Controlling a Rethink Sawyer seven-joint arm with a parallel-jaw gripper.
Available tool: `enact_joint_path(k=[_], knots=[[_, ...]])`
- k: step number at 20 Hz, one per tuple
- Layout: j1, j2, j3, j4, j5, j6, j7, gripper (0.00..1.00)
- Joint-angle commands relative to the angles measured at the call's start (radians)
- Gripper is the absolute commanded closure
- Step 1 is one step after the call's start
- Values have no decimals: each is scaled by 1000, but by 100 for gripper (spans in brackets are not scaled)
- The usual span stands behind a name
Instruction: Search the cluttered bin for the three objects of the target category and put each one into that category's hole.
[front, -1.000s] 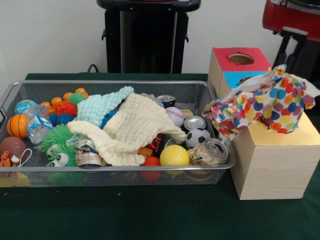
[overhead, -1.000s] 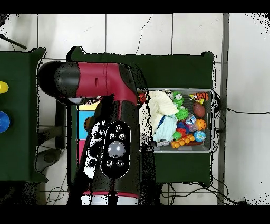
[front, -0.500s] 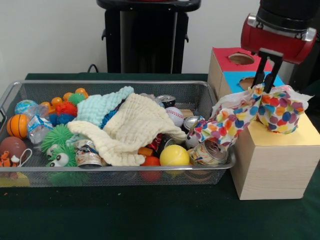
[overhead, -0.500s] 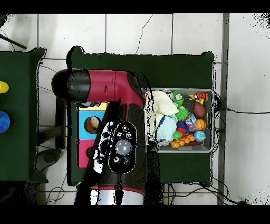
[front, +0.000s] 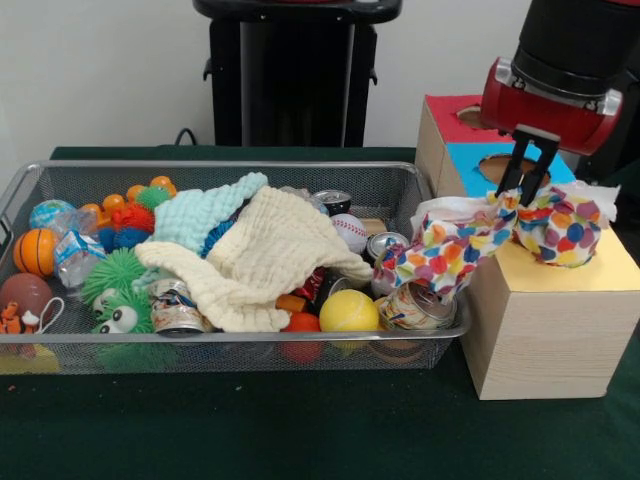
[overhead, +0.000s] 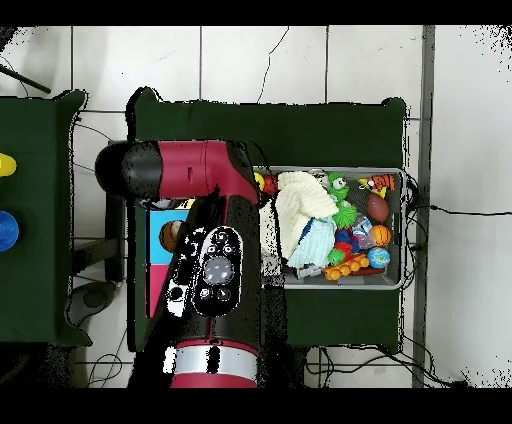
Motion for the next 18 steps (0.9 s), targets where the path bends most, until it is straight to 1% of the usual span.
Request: enact_joint_path(k=[1, 3, 8, 11, 17, 18], knots=[[22, 72, 63, 60, -46, -39, 65, 100], [29, 78, 57, 48, -48, -32, 71, 100], [31, 75, 53, 55, -44, -39, 68, 100], [36, 80, 45, 38, -42, -19, 75, 100], [-6, 116, 74, 21, 12, -8, 101, 100], [-17, 123, 83, 17, 17, -11, 89, 100]])
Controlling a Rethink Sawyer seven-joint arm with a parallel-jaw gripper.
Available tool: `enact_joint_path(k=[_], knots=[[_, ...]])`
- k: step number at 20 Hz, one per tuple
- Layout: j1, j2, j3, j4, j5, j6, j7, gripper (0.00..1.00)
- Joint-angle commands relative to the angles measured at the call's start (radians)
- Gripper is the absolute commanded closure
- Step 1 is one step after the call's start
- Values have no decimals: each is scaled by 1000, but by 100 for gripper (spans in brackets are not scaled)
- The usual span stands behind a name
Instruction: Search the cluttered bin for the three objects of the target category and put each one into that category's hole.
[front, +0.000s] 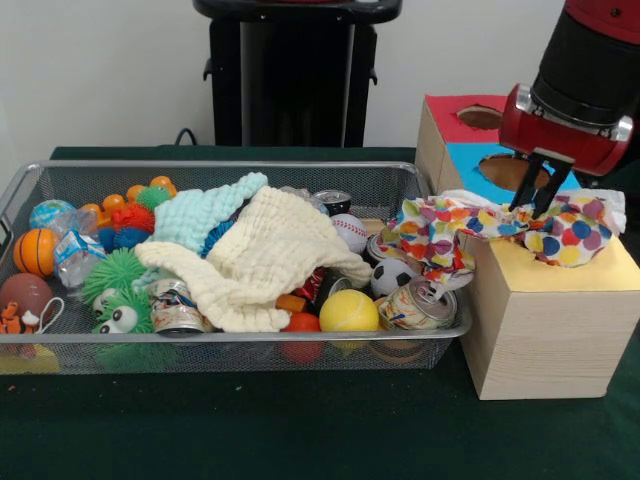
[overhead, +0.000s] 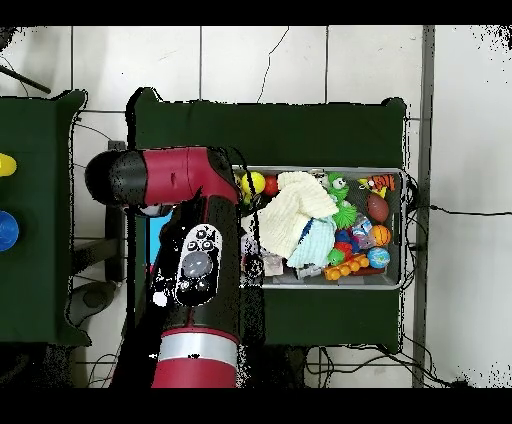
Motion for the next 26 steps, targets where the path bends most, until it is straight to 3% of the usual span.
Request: enact_joint_path(k=[1, 9, 19, 26], knots=[[-66, 80, 91, 19, 29, -7, 82, 100], [-106, 99, 115, 2, 42, 2, 44, 100], [-40, 143, 80, -65, 40, 17, 141, 100], [-2, 206, 50, -164, 49, 62, 203, 100]])
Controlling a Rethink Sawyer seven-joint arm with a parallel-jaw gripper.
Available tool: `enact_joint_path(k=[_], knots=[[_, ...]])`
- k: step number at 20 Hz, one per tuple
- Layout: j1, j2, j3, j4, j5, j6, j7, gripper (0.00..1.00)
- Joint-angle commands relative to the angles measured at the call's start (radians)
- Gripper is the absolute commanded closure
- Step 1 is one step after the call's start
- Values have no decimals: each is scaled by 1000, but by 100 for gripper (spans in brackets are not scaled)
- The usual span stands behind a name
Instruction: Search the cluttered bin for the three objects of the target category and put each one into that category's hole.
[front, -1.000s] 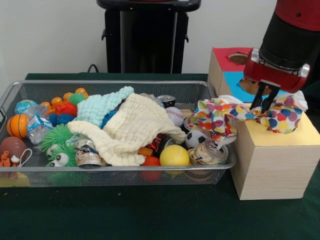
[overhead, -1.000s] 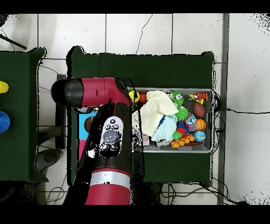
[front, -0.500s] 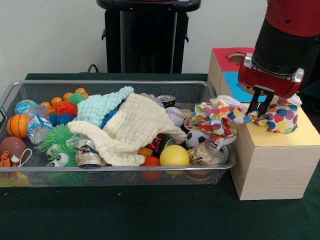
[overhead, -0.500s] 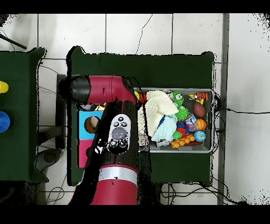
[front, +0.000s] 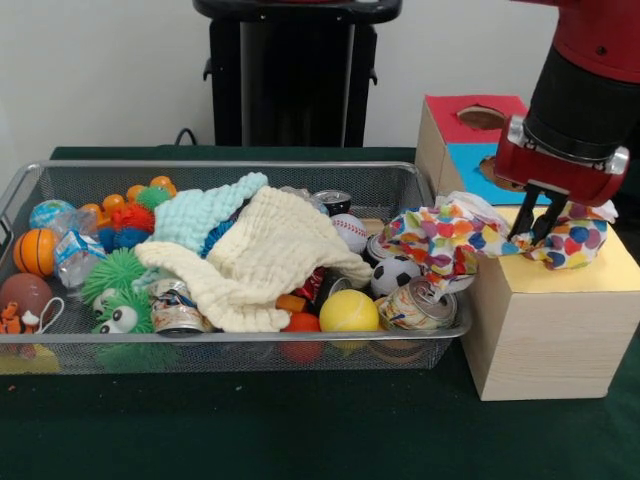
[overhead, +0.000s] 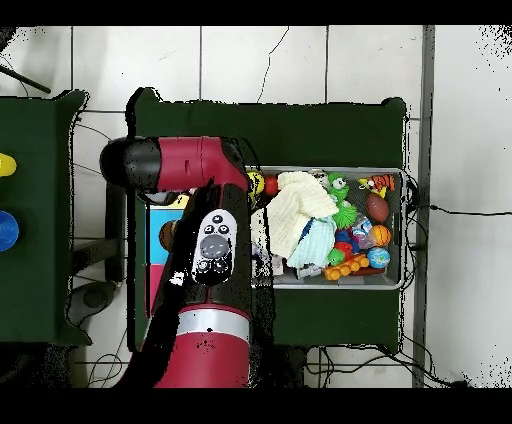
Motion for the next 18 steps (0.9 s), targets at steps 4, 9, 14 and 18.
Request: enact_joint_path(k=[4, 9, 14, 18], knots=[[41, 165, 28, -129, 19, 70, 224, 100], [46, 176, 20, -139, 24, 65, 217, 100], [46, 168, 17, -113, 22, 35, 203, 100], [43, 158, 19, -91, 27, 17, 201, 100]])
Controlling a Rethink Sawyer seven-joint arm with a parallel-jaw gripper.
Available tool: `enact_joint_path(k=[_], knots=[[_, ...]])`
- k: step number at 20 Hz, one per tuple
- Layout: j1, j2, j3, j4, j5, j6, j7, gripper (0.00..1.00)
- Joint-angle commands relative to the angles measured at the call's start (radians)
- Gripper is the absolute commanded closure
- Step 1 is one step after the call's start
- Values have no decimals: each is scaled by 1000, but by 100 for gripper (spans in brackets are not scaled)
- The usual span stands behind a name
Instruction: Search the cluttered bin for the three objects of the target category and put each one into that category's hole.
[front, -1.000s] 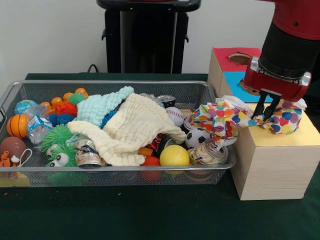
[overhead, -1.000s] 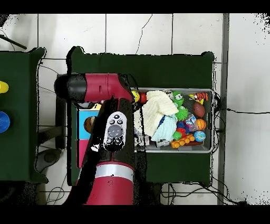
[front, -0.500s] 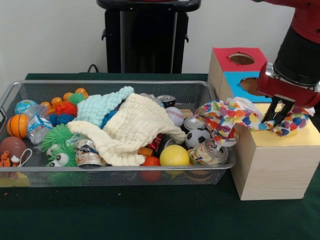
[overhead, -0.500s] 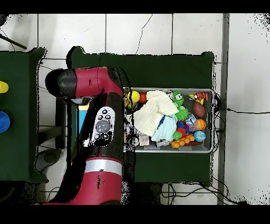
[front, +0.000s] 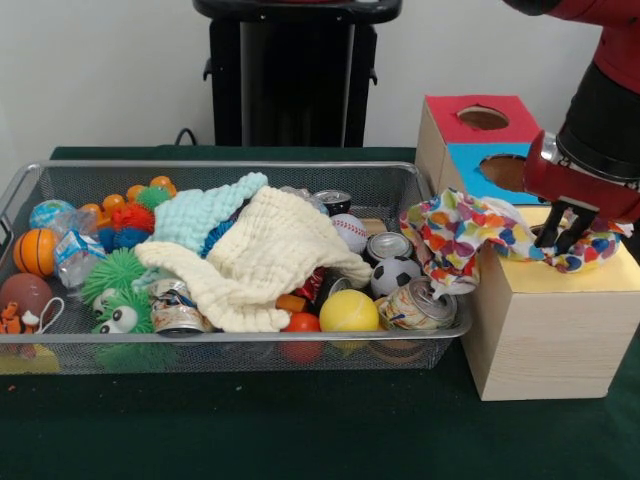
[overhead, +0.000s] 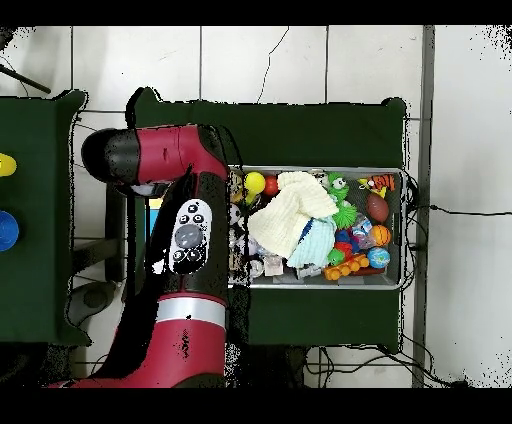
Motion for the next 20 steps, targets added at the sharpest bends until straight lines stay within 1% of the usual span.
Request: enact_joint_path(k=[1, 5, 8, 11, 17, 20], knots=[[-5, 80, 60, 37, 26, -56, 199, 100], [-13, 62, 74, 82, 37, -97, 189, 100], [-36, 37, 96, 183, 38, -212, 167, 100], [-48, 40, 106, 249, 31, -315, 162, 100], [-46, 63, 105, 280, 32, -371, 153, 100], [-38, 80, 96, 272, 31, -385, 157, 100]])
